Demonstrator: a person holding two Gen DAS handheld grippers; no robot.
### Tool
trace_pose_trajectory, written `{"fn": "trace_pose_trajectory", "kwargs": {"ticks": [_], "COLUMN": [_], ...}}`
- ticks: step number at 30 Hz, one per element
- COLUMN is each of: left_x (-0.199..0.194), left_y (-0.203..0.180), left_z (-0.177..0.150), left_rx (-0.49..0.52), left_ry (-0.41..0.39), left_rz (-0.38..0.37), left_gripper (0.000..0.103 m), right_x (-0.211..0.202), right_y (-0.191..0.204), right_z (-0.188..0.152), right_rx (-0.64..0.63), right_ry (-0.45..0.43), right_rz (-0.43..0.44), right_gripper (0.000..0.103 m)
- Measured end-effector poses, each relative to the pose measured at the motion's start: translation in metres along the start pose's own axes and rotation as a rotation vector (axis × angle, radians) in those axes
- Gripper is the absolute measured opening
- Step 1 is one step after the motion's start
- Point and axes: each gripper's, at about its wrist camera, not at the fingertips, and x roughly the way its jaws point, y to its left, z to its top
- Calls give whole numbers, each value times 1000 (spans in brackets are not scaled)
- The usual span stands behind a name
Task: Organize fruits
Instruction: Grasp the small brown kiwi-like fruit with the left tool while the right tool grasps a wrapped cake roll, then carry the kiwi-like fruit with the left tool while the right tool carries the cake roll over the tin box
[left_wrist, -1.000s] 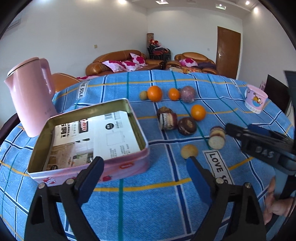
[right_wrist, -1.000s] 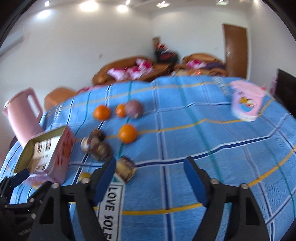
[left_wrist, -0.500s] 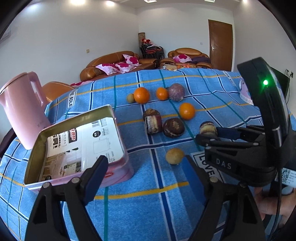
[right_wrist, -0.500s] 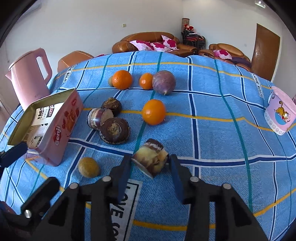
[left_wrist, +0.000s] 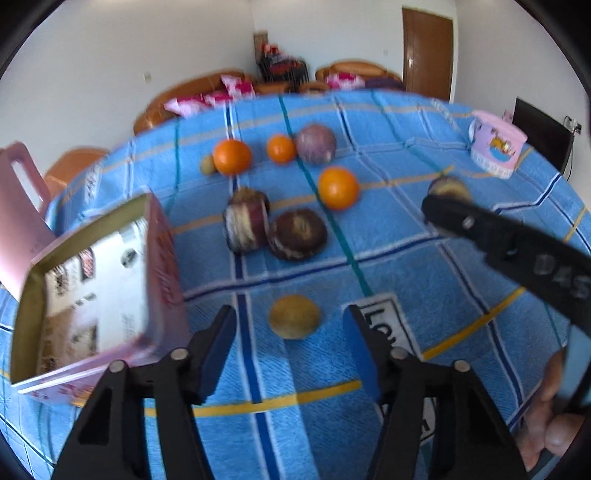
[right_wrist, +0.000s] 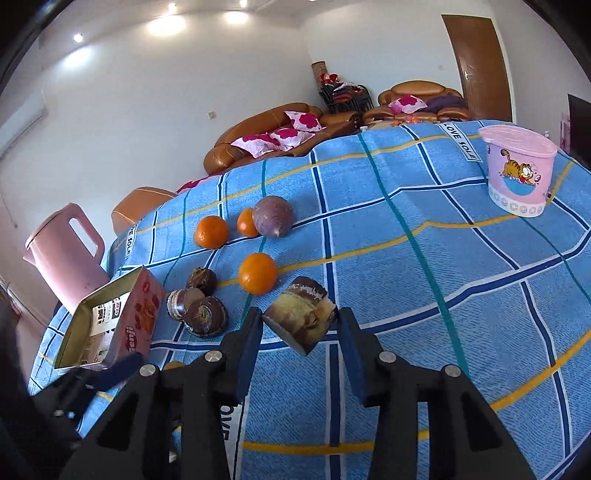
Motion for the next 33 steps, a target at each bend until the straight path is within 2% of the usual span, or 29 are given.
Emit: {"fn": "trace_pose_trajectory", "kwargs": {"ticks": [4,12,19,27,30,33], "left_x": [2,4,0,-45,-59,-68], "left_y": [4,-2,5,34,54,72], "left_z": [1,3,4,-2,-3,-3], "left_rx": [-37,-5,-26,-27,-30,-29], "left_ry": [1,-3,-23,-169,-218,-257], "left_rz": [-27,-84,-112,-105,-77,-40], "left_gripper": [57,30,30,30,30,29], "right_x": [1,1,-6,-26,-33,-36], "right_y": [-2,-3,2,13,22,32], "right_z": [-1,-1,-2,-5,-7,-10], "right_rx": [2,3,-20,-71,-103,-100], "right_ry": [2,10,-33,-149,-186,-196], "right_rz": [3,-7,-60,-173,-226,-217], "right_gripper": [44,44,44,44,44,44]}}
